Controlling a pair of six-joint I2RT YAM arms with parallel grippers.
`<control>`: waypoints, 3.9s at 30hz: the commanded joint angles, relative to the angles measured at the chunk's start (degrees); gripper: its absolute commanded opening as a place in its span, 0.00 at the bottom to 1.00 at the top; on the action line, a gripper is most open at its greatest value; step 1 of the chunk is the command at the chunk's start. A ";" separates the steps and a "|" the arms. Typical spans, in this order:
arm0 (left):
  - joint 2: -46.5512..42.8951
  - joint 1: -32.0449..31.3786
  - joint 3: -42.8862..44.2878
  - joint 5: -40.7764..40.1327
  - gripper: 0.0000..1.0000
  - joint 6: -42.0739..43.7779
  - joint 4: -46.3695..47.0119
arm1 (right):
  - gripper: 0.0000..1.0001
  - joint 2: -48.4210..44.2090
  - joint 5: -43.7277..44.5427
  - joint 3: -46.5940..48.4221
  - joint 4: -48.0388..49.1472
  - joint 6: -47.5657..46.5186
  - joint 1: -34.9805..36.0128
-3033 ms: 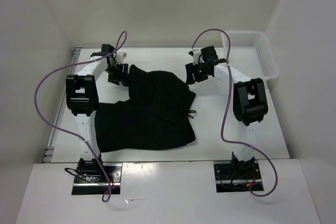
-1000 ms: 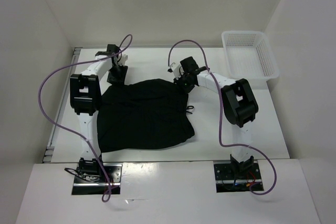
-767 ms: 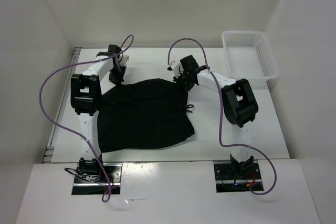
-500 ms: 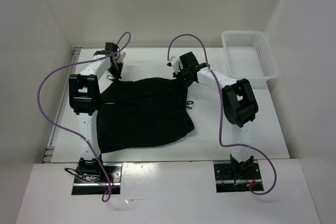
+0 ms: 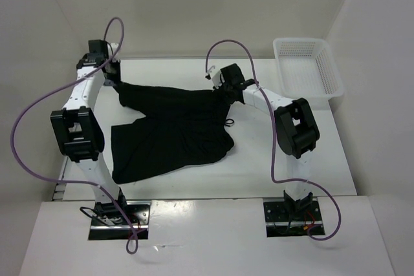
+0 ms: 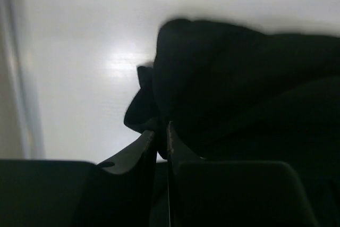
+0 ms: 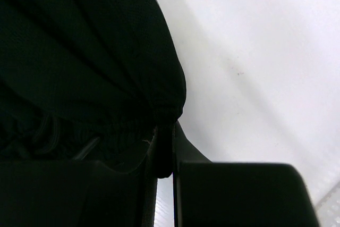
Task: Fold and stack the shorts
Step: Flatten the shorts out, then fold the shorts
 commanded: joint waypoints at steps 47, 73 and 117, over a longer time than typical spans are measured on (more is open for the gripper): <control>17.45 0.65 4.99 11.30 0.43 0.16 -2.19 | 0.00 -1.86 -3.54 -3.20 -3.28 -8.34 4.30; 9.37 4.17 29.87 11.21 0.00 0.16 -14.49 | 0.00 -4.50 12.80 4.08 6.57 -11.86 -0.35; -23.86 2.76 -37.54 7.79 0.00 0.16 -36.02 | 0.00 -36.05 -10.05 -29.47 -29.29 -40.78 8.96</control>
